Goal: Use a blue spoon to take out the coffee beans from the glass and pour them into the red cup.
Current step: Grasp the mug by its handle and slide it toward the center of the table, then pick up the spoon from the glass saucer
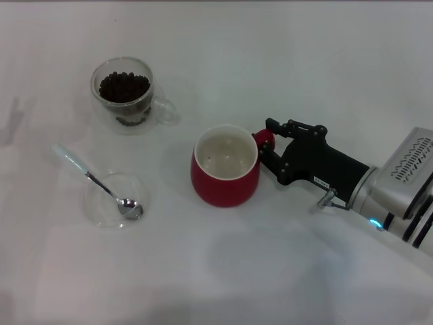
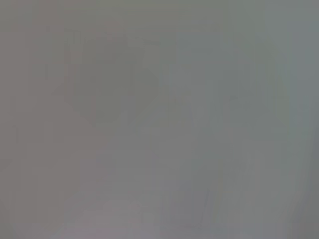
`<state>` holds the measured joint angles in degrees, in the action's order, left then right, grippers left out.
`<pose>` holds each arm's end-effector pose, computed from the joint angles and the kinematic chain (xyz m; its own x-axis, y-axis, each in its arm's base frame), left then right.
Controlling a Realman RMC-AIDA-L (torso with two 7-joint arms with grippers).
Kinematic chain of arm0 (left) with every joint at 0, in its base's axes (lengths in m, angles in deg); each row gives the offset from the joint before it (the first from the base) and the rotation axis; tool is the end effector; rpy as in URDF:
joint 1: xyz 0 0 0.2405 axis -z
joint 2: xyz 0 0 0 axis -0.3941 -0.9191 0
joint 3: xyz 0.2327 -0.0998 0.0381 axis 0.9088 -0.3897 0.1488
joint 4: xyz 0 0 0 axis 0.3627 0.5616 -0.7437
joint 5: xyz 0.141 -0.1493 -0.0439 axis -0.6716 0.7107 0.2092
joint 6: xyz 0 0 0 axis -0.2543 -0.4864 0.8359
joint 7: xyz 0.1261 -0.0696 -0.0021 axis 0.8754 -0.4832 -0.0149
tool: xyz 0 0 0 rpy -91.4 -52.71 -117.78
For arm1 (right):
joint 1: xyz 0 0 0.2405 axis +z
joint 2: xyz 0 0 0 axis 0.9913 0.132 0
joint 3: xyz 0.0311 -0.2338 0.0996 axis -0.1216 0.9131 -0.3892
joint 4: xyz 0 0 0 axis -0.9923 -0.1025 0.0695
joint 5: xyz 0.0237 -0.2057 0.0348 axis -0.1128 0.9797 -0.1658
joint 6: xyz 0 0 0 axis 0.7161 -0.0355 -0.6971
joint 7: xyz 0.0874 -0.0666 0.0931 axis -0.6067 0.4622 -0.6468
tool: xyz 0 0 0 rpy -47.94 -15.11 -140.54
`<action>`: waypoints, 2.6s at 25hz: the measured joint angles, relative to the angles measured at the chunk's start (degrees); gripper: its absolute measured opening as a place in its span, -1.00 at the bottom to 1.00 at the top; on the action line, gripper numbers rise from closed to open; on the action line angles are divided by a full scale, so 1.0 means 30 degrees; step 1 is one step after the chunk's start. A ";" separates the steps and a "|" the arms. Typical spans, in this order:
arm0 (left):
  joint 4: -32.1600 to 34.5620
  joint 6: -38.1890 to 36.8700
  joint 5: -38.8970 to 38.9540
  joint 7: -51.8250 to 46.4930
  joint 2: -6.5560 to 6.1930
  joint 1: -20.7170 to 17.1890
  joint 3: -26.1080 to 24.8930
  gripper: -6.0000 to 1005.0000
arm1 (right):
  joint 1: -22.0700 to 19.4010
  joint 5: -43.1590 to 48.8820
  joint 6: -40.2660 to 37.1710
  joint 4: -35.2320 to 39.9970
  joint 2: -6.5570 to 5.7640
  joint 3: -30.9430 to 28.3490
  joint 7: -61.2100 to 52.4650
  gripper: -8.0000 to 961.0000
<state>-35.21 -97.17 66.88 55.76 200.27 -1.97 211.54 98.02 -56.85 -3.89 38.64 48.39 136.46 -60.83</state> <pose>-0.3723 0.2891 0.0204 0.5742 -0.0163 0.8185 0.8112 -0.1231 -0.5716 0.3008 0.2592 -0.1034 0.7945 -0.1713 -0.5825 -0.5288 -0.6667 -0.5252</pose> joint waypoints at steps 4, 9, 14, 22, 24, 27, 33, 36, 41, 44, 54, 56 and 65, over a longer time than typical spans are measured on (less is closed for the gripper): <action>0.0000 -0.0223 0.0000 0.0000 0.0000 -0.0082 0.0000 0.74 | -0.0114 -0.0049 0.0014 0.0026 -0.0029 -0.0027 -0.0650 -0.31; -0.0004 -0.0229 0.0031 -0.0005 0.0000 -0.0152 -0.0040 0.74 | -0.0124 0.0336 -0.0416 -0.0419 -0.0241 -0.0081 -0.3284 0.22; -0.0008 -0.0229 0.0152 -0.0014 -0.0012 -0.0023 -0.0143 0.74 | 0.0196 0.1609 -0.3024 -0.2672 -0.0406 -0.0114 -0.6631 0.61; -0.0075 -0.0229 0.0265 -0.0026 -0.0031 0.0148 -0.0145 0.74 | 0.0693 0.2757 -0.7048 -0.6237 -0.0548 0.0103 -1.0054 0.74; -0.0066 -0.0229 0.0326 -0.0027 -0.0032 0.0148 -0.0147 0.74 | 0.0692 0.3046 -0.7776 -0.7028 -0.0714 0.0067 -1.1010 0.73; -0.0021 -0.0227 0.0661 -0.0253 -0.0004 0.0016 -0.0143 0.74 | 0.0660 0.2951 -0.9313 -0.7989 -0.0770 -0.0192 -1.1207 0.73; -0.0272 -0.0088 0.0100 -0.6101 -0.0078 -0.0478 -0.0003 0.74 | -0.0023 0.1610 -1.0960 -0.8711 -0.0601 -0.5032 -0.8363 0.73; -0.1416 -0.0760 -0.1262 -1.1941 -0.0157 -0.1163 0.0006 0.74 | -0.0447 0.0830 -1.1027 -0.8002 -0.0182 -0.8414 -0.5492 0.73; -0.3349 -0.2696 -0.6239 -1.9726 -0.1222 -0.1918 0.0034 0.74 | -0.0090 0.0687 -1.0694 -0.7112 -0.0139 -1.0295 -0.4057 0.73; -0.3256 -0.3172 -0.8841 -2.1724 -0.2100 -0.1918 0.0023 0.74 | 0.0642 0.0678 -0.9963 -0.7072 -0.0191 -1.0429 -0.3666 0.72; -0.3199 -0.3035 -1.2396 -2.2658 -0.2233 -0.0419 0.0029 0.74 | 0.1765 0.0804 -0.8043 -0.6905 -0.0136 -1.0470 -0.3057 0.72; -0.3235 -0.2728 -1.2720 -2.2734 -0.2135 -0.0051 0.0030 0.74 | 0.1679 0.0809 -0.8105 -0.6734 -0.0132 -1.0462 -0.3100 0.72; -0.3180 -0.1453 -1.4293 -2.2871 -0.1750 0.0883 0.0031 0.74 | 0.1544 0.0821 -0.7951 -0.6433 -0.0117 -1.0464 -0.3094 0.72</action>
<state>-44.75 -101.53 24.00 -12.85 195.02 0.68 211.63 102.65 -54.39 -27.75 19.34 48.04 105.06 -70.11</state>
